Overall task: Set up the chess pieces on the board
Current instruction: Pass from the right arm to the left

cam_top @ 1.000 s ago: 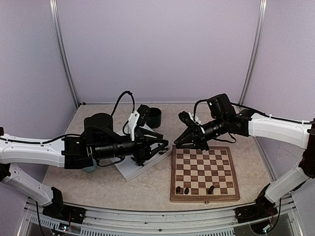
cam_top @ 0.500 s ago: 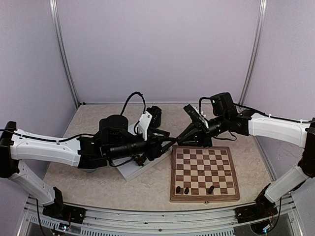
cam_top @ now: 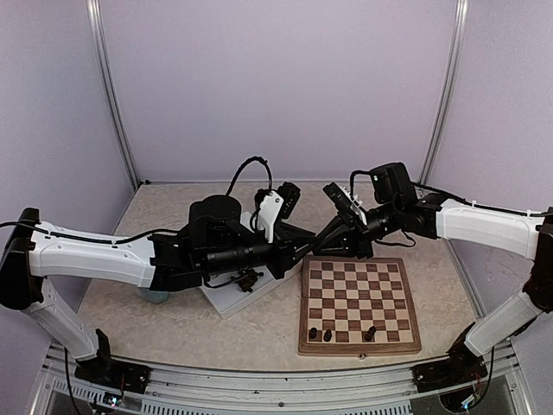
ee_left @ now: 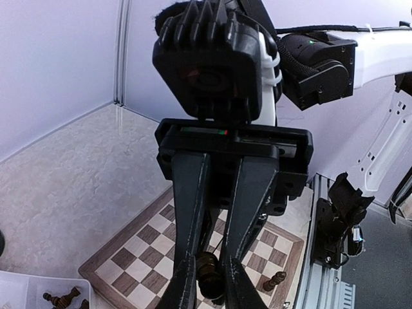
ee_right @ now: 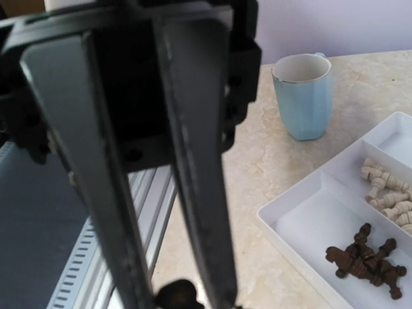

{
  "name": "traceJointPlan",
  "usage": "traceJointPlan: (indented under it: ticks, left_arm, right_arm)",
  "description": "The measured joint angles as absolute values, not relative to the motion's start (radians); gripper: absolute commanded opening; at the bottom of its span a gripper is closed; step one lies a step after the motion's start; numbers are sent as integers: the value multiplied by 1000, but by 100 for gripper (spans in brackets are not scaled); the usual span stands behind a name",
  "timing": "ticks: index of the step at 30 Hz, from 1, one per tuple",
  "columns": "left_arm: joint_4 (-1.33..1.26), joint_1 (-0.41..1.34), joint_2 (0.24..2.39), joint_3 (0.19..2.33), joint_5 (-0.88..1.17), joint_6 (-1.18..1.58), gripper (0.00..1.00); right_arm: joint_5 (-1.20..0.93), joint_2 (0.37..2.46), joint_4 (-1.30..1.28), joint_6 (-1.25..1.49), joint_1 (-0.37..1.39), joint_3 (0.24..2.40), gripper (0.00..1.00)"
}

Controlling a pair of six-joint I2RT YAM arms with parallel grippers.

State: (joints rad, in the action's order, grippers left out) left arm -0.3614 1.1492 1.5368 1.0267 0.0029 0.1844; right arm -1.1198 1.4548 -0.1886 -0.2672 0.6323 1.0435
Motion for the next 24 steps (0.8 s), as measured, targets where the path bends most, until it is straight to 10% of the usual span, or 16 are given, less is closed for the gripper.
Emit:
traceJointPlan:
  ticks: [11, 17, 24]
  left_arm:
    - [-325, 1152, 1546, 1039, 12, 195, 11]
    - [-286, 1151, 1555, 1068, 11, 192, 8]
    - [-98, 1144, 1564, 1184, -7, 165, 8]
  right_arm:
    - [-1124, 1455, -188, -266, 632, 1034, 10]
    - [-1110, 1454, -210, -303, 624, 1035, 68]
    - [-1016, 1395, -358, -513, 521, 1014, 77]
